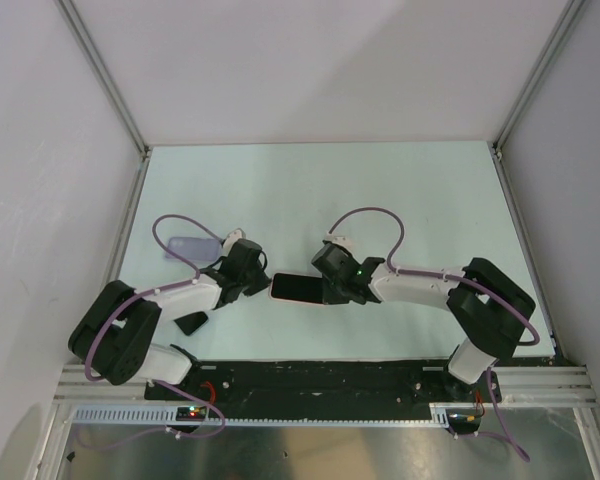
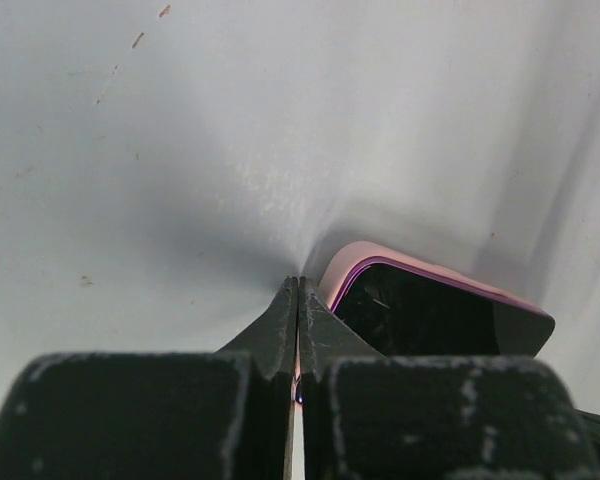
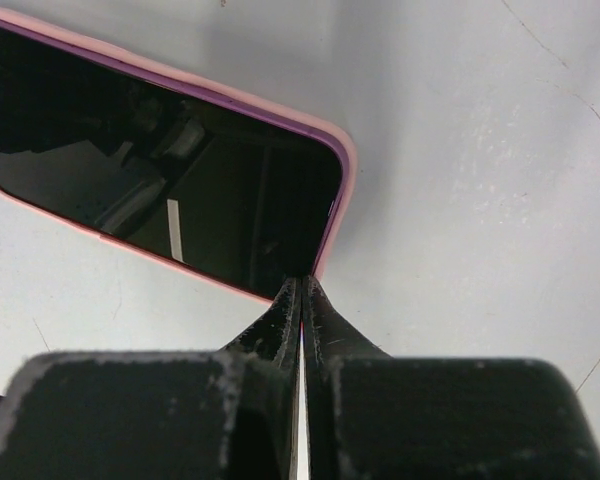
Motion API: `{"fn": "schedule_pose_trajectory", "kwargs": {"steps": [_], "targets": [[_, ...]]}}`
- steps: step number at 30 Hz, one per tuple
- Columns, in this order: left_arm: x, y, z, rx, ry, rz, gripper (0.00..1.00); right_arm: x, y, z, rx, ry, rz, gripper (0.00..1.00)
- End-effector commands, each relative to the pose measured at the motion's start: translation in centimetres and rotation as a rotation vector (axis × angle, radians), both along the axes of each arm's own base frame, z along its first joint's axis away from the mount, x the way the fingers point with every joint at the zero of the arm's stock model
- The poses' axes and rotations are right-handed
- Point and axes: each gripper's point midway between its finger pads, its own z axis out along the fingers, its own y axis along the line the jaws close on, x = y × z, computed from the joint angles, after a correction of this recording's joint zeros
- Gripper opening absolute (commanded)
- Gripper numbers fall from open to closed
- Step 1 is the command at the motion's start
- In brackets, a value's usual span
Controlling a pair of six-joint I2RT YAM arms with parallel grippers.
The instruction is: Put the phone into the phone case
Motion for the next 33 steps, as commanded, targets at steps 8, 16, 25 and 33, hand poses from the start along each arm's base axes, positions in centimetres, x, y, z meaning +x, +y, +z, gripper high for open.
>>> {"fn": "schedule_pose_trajectory", "kwargs": {"steps": [8,16,25,33], "targets": [[-1.1,-0.1,0.9,0.015,0.031,-0.046,0.03,0.4,1.7,2.8,0.079,-0.055,0.045,0.05],[-2.7,2.0,2.7,0.02,-0.017,0.007,0.04,4.3,1.8,10.0,0.159,-0.199,0.047,0.12],[-6.6,-0.3,2.3,-0.035,0.002,-0.052,0.02,9.0,2.7,7.7,0.142,-0.185,0.097,0.15],[-7.6,-3.1,1.8,-0.04,0.034,-0.086,0.0,10.2,2.8,3.9,0.071,-0.127,0.102,0.15]]}}
